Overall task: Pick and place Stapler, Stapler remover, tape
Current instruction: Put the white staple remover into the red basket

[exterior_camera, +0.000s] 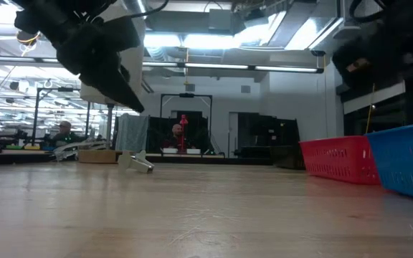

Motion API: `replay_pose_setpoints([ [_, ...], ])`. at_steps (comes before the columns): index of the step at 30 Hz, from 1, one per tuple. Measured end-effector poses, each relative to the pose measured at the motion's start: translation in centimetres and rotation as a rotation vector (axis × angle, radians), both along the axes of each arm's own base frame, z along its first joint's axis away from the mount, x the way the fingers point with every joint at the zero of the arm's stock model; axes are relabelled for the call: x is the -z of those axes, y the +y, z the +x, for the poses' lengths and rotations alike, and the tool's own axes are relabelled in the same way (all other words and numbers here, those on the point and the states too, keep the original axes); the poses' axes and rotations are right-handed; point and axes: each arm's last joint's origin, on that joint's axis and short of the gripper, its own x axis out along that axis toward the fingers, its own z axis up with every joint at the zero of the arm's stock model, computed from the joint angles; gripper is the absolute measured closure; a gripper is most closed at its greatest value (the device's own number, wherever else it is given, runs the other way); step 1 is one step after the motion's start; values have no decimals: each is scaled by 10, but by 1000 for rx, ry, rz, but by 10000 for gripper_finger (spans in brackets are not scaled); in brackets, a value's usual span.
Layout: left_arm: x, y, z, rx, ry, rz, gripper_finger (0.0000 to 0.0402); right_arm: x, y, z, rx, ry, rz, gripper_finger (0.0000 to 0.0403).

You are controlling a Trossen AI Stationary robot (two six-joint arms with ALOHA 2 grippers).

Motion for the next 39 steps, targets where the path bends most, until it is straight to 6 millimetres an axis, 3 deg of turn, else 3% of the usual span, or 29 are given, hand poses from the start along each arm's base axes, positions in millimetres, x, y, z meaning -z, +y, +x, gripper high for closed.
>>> replay_pose_setpoints([
  [7,8,0,-1,0,67,8,151,-4,-11,8,67,-115,-137,245],
  [23,42,1,9,-20,229,101,155,-7,-28,17,151,-132,-139,245],
  [39,49,-5,11,74,273,117,316,-6,-28,16,148,-131,-138,245],
])
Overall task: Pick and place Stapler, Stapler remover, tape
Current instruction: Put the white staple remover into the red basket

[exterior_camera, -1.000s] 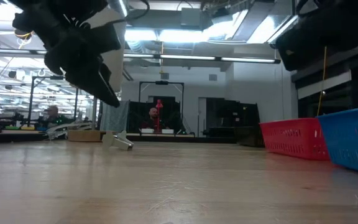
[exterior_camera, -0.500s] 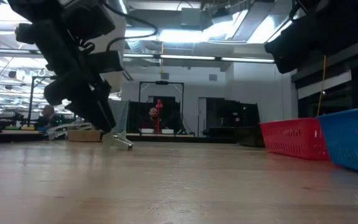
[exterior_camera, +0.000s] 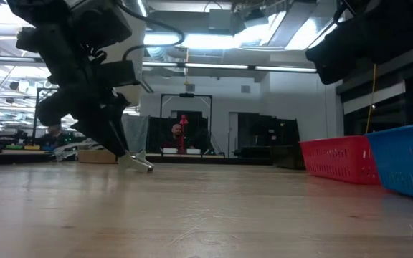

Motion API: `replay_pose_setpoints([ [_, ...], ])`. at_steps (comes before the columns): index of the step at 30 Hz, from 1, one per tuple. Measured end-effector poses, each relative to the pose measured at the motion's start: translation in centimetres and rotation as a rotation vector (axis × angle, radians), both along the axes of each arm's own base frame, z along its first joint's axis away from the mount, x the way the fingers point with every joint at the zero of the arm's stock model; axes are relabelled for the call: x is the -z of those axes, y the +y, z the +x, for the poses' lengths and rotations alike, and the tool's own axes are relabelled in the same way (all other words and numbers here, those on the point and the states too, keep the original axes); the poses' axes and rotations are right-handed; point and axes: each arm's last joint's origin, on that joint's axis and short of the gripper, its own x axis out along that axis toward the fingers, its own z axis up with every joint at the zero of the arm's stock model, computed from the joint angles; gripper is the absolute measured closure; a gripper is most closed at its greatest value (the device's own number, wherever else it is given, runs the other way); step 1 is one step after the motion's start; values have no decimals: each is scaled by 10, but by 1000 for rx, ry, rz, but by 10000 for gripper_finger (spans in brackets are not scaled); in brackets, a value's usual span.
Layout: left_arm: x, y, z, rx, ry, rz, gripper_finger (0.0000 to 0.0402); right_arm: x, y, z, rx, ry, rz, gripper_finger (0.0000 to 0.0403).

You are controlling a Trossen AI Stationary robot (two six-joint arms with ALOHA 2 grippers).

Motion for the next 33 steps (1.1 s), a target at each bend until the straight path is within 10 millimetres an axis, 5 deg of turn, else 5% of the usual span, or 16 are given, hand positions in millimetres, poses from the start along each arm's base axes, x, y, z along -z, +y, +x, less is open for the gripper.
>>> replay_pose_setpoints([
  [16,15,-2,15,27,-27,35,355,-1,0,0,0,-12,6,245],
  [20,13,-2,15,23,-53,29,392,-1,0,0,0,-11,5,245],
  [33,-4,-2,20,-28,-212,-26,398,-3,0,1,20,-31,7,245],
])
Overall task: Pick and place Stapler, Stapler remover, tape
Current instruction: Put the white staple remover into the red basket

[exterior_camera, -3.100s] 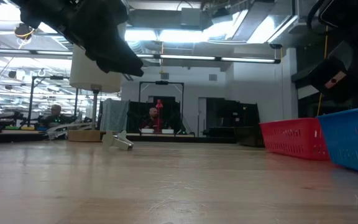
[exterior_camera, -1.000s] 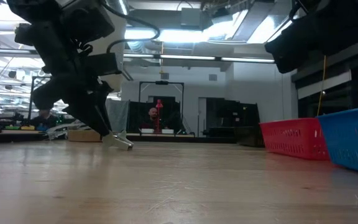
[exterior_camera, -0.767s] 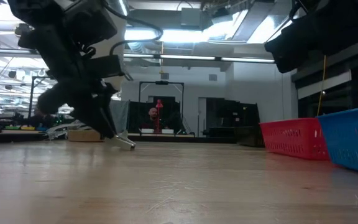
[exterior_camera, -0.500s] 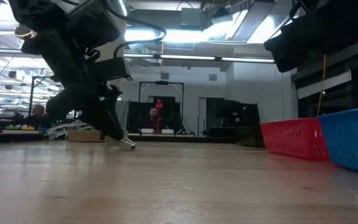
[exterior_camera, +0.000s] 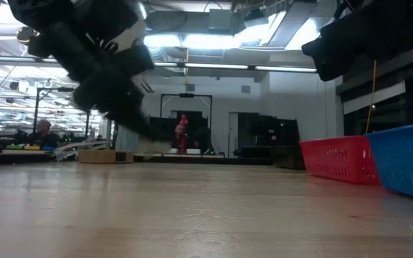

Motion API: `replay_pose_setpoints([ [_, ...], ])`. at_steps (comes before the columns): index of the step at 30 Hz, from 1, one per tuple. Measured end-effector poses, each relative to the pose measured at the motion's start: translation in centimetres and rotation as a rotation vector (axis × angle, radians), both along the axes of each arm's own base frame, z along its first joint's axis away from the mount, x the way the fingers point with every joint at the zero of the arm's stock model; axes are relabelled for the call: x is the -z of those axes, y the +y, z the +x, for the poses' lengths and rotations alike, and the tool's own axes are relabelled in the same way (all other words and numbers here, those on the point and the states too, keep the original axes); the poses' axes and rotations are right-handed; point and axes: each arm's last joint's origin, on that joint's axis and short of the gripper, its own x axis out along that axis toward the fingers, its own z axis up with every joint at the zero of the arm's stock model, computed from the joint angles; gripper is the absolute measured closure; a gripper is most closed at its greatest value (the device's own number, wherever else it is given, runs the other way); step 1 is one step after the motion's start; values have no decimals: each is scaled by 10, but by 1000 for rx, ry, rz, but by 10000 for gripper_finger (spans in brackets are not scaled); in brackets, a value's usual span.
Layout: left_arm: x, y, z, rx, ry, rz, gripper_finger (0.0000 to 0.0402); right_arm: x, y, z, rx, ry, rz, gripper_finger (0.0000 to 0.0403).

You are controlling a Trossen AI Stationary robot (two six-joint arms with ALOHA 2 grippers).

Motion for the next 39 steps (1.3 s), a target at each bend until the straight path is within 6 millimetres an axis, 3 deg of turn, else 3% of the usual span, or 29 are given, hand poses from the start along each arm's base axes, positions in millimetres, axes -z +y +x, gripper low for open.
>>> replay_pose_setpoints([
  [8,-33,1,15,35,-326,-9,399,-2,-11,4,155,-33,-53,244],
  [14,-42,-1,19,78,-422,-13,399,-6,-19,8,170,-88,-129,217],
  [22,-56,-3,24,141,-589,-215,399,-29,-21,20,99,-206,-543,141],
  [27,-71,-6,31,190,-634,-335,399,-50,-17,40,62,-265,-780,134],
  [31,-84,-8,39,217,-604,-364,399,-56,-10,65,-7,-175,-910,144],
  [39,-105,-9,51,181,-465,-378,399,-71,1,101,-52,-52,-900,169],
])
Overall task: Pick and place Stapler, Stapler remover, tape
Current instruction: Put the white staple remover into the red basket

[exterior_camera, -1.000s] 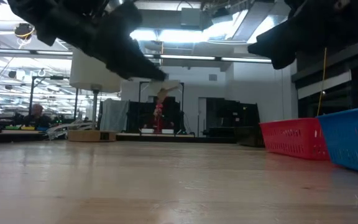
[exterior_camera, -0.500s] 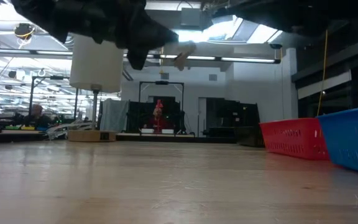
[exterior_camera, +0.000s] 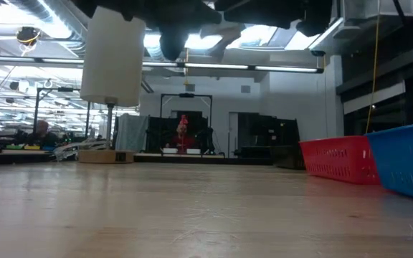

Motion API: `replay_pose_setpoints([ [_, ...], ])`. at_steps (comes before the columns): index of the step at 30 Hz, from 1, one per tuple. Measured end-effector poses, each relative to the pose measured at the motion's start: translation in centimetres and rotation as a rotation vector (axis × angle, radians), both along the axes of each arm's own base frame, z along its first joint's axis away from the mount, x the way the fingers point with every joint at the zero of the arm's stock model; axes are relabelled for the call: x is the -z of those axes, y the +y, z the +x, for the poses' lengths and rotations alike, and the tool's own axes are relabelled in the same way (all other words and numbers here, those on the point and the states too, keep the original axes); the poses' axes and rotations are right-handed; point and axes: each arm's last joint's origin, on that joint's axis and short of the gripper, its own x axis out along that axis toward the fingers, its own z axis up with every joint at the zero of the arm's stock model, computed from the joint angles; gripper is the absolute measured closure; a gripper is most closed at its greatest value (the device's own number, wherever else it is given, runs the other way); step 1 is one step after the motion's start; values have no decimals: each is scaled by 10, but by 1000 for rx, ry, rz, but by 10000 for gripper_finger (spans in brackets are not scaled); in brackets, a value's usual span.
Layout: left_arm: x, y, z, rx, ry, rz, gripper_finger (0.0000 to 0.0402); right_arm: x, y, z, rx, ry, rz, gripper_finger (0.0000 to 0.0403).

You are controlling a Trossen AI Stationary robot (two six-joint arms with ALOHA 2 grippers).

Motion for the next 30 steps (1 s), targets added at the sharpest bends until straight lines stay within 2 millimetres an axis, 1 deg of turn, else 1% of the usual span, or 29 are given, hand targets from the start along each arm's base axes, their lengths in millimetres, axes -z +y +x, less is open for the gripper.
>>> replay_pose_setpoints([
  [7,-6,-2,2,27,-13,34,399,2,0,1,2,38,-7,192],
  [12,-5,-2,1,41,2,31,399,4,0,0,15,62,16,195],
  [16,-6,-2,2,41,-5,30,399,7,-2,-1,71,85,-3,198],
  [19,-6,-2,2,41,-6,31,399,8,-3,-1,100,92,-14,212],
  [23,-6,-2,2,40,-12,32,399,9,-3,-2,103,100,-15,256],
  [29,-7,-1,2,26,-25,50,399,10,-4,-2,115,109,-25,356],
  [30,-7,-1,2,19,-25,52,399,10,-4,-2,116,110,-26,359],
])
